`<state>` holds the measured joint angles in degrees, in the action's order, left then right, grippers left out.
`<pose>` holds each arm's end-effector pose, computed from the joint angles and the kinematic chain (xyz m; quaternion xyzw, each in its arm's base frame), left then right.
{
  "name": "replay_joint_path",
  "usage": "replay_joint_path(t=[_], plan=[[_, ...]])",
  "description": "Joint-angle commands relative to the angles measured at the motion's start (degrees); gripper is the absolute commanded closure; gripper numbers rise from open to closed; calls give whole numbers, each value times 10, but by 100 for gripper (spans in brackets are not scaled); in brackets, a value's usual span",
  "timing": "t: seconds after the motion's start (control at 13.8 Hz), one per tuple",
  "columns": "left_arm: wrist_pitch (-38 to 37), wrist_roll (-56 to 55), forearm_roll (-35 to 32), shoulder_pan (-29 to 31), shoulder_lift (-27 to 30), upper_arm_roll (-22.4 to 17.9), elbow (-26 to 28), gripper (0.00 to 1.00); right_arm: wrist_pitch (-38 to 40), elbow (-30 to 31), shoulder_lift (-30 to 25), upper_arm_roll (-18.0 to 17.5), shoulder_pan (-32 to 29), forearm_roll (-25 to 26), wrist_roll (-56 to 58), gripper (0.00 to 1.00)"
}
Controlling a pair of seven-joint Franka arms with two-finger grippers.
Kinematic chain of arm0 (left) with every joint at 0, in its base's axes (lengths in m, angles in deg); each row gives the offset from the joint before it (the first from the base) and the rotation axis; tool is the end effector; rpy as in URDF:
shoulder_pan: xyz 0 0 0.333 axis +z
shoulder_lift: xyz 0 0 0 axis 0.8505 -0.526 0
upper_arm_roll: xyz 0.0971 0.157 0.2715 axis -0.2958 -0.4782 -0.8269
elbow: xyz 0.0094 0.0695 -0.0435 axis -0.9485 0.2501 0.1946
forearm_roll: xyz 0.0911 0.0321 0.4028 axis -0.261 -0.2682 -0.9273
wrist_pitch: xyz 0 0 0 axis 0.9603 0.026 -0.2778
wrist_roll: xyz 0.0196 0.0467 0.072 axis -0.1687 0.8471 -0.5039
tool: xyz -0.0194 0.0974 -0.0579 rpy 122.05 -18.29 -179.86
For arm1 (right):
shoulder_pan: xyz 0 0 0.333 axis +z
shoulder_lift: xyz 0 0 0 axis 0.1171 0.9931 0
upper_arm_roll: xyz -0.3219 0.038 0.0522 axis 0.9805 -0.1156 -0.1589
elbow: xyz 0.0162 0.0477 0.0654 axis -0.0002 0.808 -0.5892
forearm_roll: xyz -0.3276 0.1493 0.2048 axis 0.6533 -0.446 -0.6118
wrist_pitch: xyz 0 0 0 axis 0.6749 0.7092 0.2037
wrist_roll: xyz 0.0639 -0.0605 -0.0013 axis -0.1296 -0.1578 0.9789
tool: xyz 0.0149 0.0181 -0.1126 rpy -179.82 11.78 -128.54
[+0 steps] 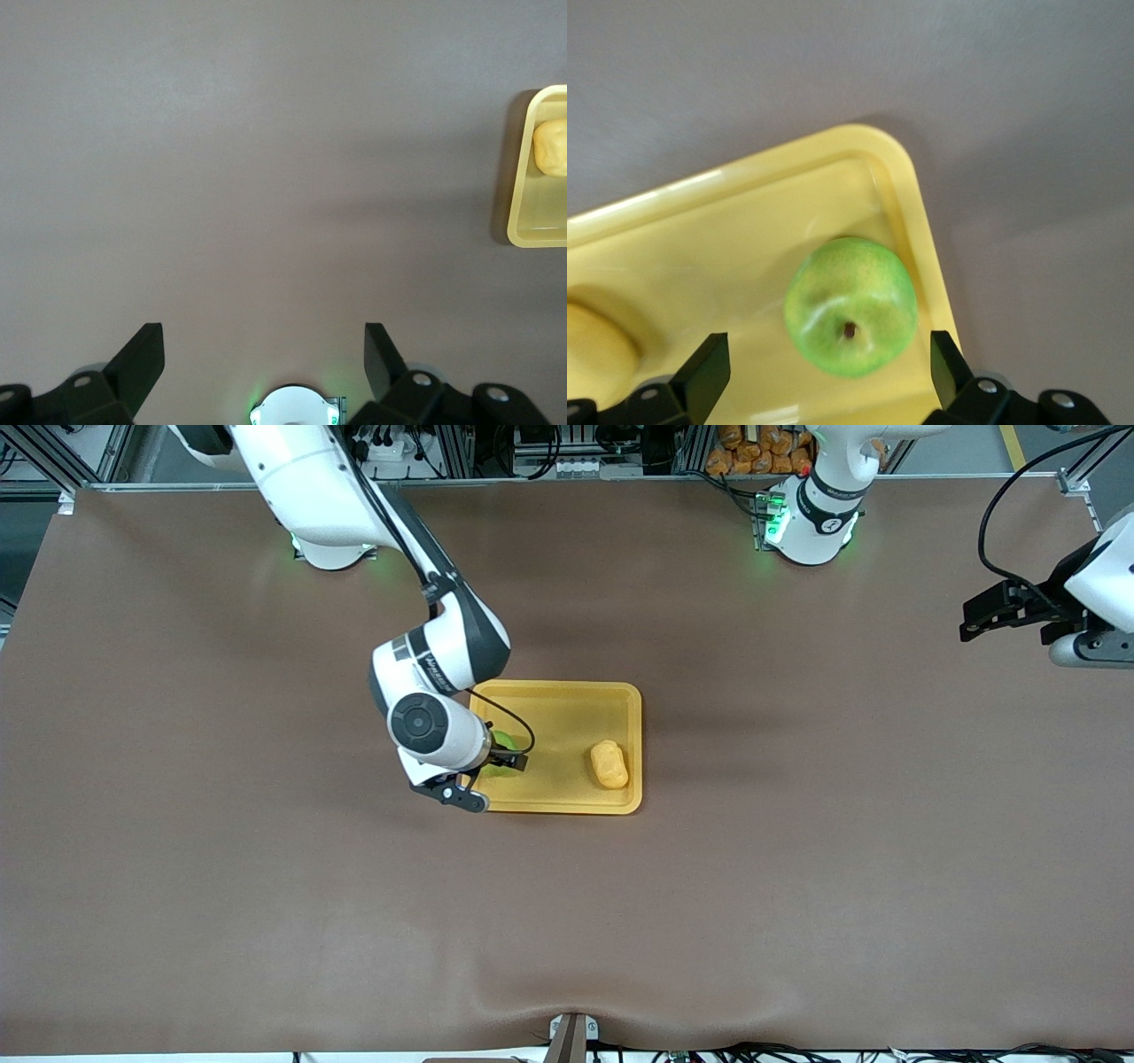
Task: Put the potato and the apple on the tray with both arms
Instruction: 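Lower the apple onto the tray and open the right gripper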
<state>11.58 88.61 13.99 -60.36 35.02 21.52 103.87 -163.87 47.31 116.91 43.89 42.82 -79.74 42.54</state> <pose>0.5613 -0.0276 0.6269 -0.9982 0.0384 0.0386 0.0235 0.6126 0.3775 0.2857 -0.9774 0.1730 0.1180 0.0287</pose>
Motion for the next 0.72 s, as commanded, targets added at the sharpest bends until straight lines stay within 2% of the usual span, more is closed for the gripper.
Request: replay_joint_path(t=[0.0, 0.29, 0.51, 0.65], plan=[[-9, -8, -3, -1, 1, 3, -2, 0, 70, -73, -1, -7, -32, -6, -6, 0], [-8, -8, -4, 2, 2, 3, -6, 0, 166, -163, -1, -8, -94, -6, -2, 0], [-6, -7, -4, 2, 4, 3, -7, 0, 226, -199, -7, -6, -137, -5, 1, 0], [-6, -7, -4, 2, 4, 4, -9, 0, 246, -208, -35, -7, -169, -3, 20, 0]])
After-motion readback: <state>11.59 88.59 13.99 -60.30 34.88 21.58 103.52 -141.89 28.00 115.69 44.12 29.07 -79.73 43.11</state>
